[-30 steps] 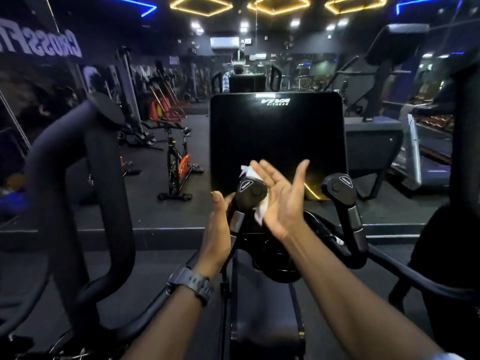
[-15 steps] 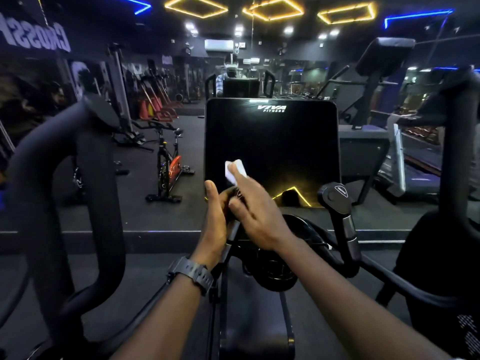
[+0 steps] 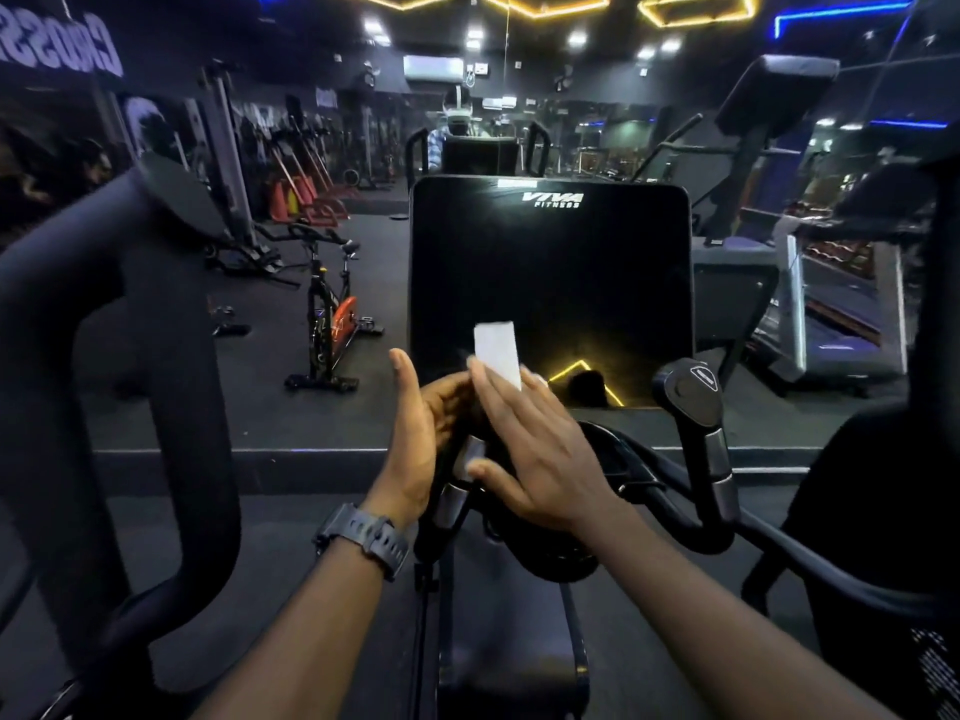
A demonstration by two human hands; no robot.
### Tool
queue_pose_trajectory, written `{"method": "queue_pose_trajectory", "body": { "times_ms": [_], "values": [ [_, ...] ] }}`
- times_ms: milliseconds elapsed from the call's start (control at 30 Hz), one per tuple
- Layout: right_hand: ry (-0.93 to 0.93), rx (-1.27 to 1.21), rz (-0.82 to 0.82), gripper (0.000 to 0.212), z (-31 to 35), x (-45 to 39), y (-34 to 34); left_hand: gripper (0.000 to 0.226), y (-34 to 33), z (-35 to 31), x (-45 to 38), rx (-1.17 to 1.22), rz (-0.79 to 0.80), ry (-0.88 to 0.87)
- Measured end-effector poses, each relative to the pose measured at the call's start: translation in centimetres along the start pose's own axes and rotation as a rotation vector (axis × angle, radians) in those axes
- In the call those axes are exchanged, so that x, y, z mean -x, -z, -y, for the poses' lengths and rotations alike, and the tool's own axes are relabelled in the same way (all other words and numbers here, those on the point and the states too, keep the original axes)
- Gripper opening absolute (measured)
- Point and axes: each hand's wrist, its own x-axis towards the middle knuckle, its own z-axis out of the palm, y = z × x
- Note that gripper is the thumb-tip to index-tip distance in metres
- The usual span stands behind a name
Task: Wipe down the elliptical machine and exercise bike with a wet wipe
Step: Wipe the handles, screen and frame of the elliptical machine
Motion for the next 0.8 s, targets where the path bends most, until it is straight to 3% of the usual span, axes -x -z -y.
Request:
{"method": "queue_pose_trajectory", "body": {
  "times_ms": [100,200,267,400,533,700,800],
  "values": [
    [-0.134,-0.048,-0.061,0.085,1.5,-1.8,-0.7,0.107,-0.1,0.0,-0.2,0.006,0.029,0.013],
    [0.102,0.068,0.009,0.085,0.7,0.0,-1.5,0.112,0.1,-0.1,-0.3,0.026,0.081,0.027],
    [0.150,0.121,-0.022,0.084,-0.4,0.8,-1.2,0.112,0.5,-0.1,-0.6,-0.014,0.089,0.015],
    [-0.085,0.033,-0.083,0.087,0.2,-2.1,-0.7,0.110,0.2,-0.1,-1.0,0.005,0.094,0.019],
    [-0.027,-0.098,-0.085,0.090,-1.5,-1.7,-0.5,0.111,0.1,-0.3,-1.4,-0.007,0.116,0.032],
    [-0.384,-0.481,-0.138,0.102,-4.5,-0.2,-2.9,0.119,0.4,0.4,-1.9,-0.064,0.101,0.027],
    [-0.473,-0.364,-0.111,0.102,-7.0,1.6,-5.1,0.114,0.4,1.0,-1.9,-0.049,0.096,0.026]
  ]
}}
